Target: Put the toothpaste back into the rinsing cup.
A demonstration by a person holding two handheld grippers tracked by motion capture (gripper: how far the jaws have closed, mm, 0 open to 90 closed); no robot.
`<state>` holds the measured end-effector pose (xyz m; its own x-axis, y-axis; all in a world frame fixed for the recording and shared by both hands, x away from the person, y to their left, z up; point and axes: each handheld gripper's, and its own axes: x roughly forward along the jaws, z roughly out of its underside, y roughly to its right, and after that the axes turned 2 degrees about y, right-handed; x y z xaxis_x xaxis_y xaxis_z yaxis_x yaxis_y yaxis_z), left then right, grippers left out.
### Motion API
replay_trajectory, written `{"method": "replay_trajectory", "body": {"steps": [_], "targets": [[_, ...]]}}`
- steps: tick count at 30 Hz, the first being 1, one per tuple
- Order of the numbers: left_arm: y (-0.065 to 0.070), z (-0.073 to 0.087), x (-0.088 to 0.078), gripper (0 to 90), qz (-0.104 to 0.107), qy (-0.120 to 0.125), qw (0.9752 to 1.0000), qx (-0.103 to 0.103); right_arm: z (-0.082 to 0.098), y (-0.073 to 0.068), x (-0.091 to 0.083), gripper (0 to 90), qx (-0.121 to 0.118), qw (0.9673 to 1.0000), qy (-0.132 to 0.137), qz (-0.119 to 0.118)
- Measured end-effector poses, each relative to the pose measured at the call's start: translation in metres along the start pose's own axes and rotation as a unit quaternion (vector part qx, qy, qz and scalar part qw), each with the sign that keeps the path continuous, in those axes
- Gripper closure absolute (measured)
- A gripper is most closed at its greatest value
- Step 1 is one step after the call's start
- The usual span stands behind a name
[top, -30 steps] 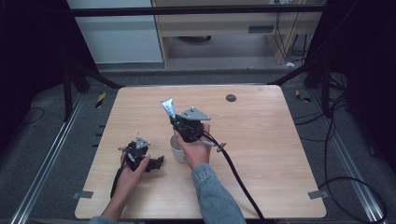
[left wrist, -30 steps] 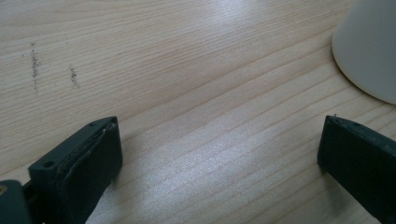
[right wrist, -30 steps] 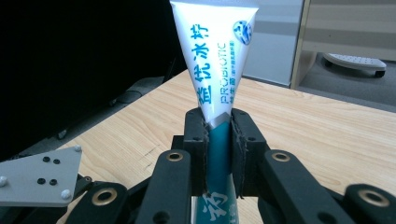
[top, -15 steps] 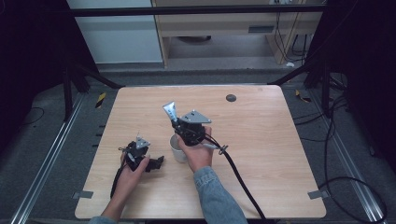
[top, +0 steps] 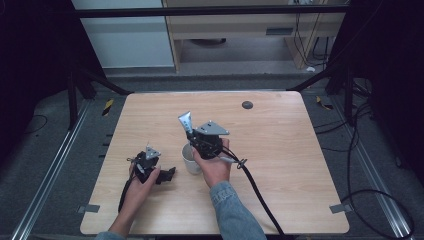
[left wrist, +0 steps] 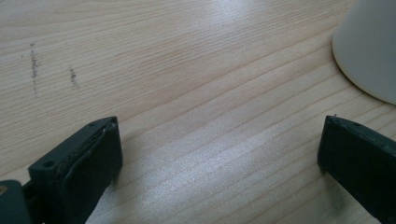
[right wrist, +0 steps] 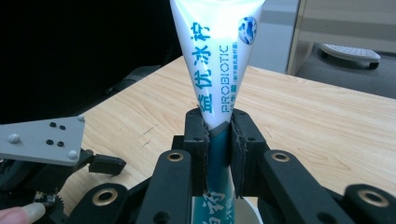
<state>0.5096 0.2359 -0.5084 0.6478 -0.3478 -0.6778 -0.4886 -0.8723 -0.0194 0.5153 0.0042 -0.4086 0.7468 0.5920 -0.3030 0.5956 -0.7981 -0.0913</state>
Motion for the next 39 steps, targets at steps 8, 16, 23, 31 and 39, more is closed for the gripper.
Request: {"method": "replay_trajectory", "body": {"steps": [8,16,23,31,39], "targets": [[0.000,0.000,0.000,0.0,0.000,0.000,1.0000,0.000,0.005,0.003,-0.005,78.7,0.006,1.0000,-0.005,0.003],[0.000,0.000,0.000,0.0,0.000,0.000,1.0000,0.000,0.007,0.004,-0.006,78.6,0.005,0.9999,-0.010,0.005],[0.000,0.000,0.000,0.0,0.000,0.000,1.0000,0.000,0.009,0.002,-0.006,78.6,0.000,0.9999,-0.013,0.003],[0.000,0.000,0.000,0.0,0.000,0.000,1.0000,0.000,0.011,0.002,-0.007,78.6,-0.003,0.9999,-0.015,0.002],[0.000,0.000,0.000,0.0,0.000,0.000,1.0000,0.000,0.013,0.001,-0.007,78.6,-0.001,0.9998,-0.018,0.000]]}}
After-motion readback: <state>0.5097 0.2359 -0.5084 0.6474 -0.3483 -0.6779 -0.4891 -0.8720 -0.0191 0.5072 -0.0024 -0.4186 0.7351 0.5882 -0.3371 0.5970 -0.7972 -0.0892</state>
